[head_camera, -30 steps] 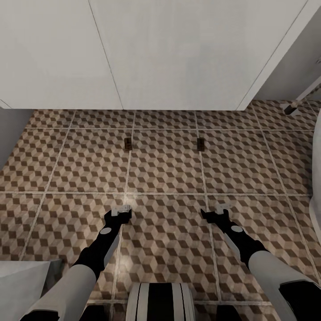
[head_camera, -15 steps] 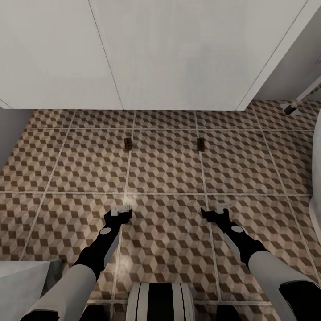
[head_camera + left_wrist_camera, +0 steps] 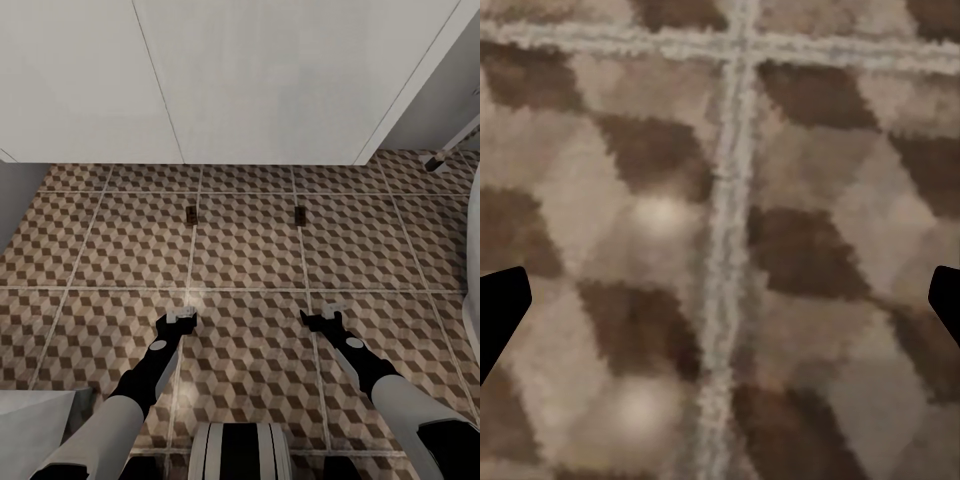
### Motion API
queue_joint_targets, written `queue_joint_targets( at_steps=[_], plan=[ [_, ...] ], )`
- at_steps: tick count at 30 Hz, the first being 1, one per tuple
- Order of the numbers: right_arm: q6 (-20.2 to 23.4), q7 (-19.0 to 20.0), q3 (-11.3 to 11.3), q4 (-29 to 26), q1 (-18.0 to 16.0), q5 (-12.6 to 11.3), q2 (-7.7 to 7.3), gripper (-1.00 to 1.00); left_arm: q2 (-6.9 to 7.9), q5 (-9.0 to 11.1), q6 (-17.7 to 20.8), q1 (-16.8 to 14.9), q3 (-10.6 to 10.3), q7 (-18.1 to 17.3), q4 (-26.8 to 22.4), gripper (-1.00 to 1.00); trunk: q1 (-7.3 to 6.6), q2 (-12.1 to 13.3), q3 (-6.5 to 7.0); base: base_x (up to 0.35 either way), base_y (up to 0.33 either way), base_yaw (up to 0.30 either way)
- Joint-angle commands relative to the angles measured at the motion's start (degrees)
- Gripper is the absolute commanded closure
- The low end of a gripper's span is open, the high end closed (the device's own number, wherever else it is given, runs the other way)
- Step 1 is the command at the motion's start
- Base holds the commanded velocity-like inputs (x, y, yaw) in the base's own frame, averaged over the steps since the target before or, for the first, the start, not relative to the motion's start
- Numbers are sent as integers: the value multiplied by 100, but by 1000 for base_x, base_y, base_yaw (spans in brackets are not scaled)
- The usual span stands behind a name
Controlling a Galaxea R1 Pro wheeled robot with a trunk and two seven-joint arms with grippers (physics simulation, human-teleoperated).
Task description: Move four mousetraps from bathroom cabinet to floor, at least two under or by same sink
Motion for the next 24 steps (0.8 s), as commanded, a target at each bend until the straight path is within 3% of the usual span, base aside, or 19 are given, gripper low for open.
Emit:
queue_joint_targets(
  at_steps=[1, 24],
  plan=[
    [-21, 19, 30, 6, -2, -60, -5, -100, 0, 1, 0, -1, -9, 27, -1, -100, -1, -1, -3, 0, 0, 0],
    [-27, 19, 30, 6, -2, -57, -5, -100, 10, 33, 3, -1, 34, 17, -5, -100, -1, -1, -3, 0, 0, 0]
  ],
)
